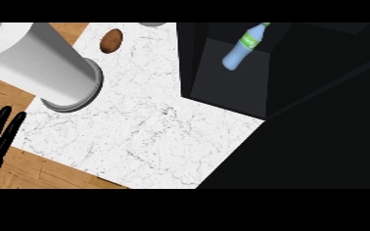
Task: Pick up the bottled water, place it into the cabinet and close the cabinet
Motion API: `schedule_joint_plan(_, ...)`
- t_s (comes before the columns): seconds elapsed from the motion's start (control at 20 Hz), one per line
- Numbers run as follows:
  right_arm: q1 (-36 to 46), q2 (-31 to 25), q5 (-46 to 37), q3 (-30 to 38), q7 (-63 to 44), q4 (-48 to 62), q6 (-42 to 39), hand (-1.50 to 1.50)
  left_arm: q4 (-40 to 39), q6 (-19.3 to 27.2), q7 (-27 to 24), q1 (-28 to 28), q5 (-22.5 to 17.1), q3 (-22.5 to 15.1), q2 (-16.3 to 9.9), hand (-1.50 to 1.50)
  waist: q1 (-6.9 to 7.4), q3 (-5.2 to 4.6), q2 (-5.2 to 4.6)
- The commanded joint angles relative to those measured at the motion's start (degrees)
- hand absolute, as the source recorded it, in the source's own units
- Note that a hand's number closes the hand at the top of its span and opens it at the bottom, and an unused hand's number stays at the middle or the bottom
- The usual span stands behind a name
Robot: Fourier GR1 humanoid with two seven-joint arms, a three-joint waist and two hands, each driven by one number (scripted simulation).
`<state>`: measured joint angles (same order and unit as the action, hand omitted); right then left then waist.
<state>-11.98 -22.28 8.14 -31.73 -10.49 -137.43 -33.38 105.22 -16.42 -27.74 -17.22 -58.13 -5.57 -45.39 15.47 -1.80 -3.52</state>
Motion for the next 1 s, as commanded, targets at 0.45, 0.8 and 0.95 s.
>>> schedule_joint_plan(0.45,19.05,11.16,0.24,2.54,-14.29,18.82,7.89,1.50,-1.85,-0.93,0.35,0.47,-1.34,0.85,-0.03,-1.50,-0.82,0.68,0.18)
schedule_joint_plan(0.8,31.84,18.42,-0.52,9.32,-18.31,29.93,13.35,1.50,-2.56,-1.34,0.25,-0.66,-1.60,0.87,0.38,-1.50,-1.92,1.13,1.12)
schedule_joint_plan(0.95,39.11,21.93,-3.69,12.92,-19.84,36.31,18.13,1.50,-3.67,-1.00,0.13,-0.34,-1.37,1.30,0.46,-1.50,-2.57,1.18,0.91)
